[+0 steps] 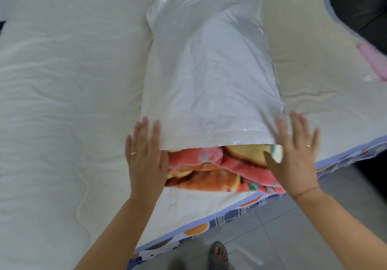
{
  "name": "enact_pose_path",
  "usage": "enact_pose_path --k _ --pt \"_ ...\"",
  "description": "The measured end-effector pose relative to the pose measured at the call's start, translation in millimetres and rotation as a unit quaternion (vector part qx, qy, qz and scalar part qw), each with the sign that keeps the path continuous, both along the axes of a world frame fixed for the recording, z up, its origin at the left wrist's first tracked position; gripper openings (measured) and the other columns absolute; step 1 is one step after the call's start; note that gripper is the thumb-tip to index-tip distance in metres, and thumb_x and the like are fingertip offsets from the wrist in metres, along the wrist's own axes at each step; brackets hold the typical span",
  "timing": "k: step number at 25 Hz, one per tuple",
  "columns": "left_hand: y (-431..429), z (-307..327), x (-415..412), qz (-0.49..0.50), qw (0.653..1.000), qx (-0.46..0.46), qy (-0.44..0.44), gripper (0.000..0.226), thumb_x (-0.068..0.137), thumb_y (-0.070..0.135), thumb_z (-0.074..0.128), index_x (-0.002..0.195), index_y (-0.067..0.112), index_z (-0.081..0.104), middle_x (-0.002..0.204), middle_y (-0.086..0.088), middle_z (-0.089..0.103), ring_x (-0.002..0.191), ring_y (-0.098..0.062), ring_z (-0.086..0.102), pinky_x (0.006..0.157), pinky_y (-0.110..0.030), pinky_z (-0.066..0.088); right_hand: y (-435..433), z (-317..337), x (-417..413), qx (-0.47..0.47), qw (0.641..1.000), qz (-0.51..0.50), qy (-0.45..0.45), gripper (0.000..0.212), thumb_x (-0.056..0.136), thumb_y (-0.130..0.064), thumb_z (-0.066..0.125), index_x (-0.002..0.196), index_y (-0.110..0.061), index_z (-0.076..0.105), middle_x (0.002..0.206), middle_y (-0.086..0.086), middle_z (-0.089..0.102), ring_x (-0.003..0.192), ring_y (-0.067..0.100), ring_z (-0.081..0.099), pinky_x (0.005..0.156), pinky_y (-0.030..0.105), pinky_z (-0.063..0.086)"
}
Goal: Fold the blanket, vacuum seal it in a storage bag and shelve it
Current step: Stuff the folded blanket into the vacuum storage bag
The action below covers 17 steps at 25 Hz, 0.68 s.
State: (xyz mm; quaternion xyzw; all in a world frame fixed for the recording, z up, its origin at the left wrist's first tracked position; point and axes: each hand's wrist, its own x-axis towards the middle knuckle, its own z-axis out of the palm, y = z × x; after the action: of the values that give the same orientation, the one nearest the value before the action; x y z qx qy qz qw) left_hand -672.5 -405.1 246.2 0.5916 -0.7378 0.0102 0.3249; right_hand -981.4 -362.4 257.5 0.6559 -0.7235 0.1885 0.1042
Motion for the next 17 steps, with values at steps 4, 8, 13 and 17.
enact_pose_path --k 4,8,13,17 --pt "-16 -13 -12 -0.132 0.989 -0.035 -0.058 0.042 0.085 0.001 0.048 0.123 0.009 0.064 0.127 -0.004 0.062 0.122 -0.025 0.056 0.101 -0.039 0.044 -38 -9 35 -0.037 0.974 0.225 -0.004 0.043 0.087 -0.018 0.049 0.128 -0.011 0.061 0.137 0.008 0.056 0.129 0.030 0.050 0.107 0.046 0.035" --pt "9 -48 -6 -0.160 0.976 -0.010 -0.147 0.057 0.066 -0.004 0.078 0.121 0.004 0.063 0.125 -0.011 0.063 0.118 -0.030 0.058 0.097 -0.039 0.047 -1 -74 26 0.020 0.980 0.198 -0.014 0.039 0.092 -0.022 0.046 0.124 -0.004 0.062 0.136 0.012 0.055 0.127 0.030 0.051 0.109 0.042 0.035" --pt "-11 -43 -35 -0.175 0.929 -0.057 -0.321 0.065 0.095 0.045 0.044 0.150 0.015 0.026 0.155 -0.013 0.027 0.142 -0.034 0.027 0.112 -0.055 0.026 87 -110 55 0.090 0.967 0.015 -0.239 0.049 0.099 -0.046 0.038 0.133 -0.015 0.053 0.147 0.009 0.039 0.135 0.025 0.036 0.111 0.038 0.031" --pt "-31 -51 -64 -0.188 0.920 -0.108 -0.326 0.055 0.096 0.037 0.049 0.145 0.017 0.038 0.151 -0.004 0.037 0.139 -0.031 0.035 0.112 -0.051 0.028 88 -117 99 0.087 0.435 -0.301 -0.844 0.120 0.053 -0.081 0.067 0.148 -0.020 0.028 0.148 0.000 0.035 0.138 0.020 0.034 0.110 0.034 0.031"
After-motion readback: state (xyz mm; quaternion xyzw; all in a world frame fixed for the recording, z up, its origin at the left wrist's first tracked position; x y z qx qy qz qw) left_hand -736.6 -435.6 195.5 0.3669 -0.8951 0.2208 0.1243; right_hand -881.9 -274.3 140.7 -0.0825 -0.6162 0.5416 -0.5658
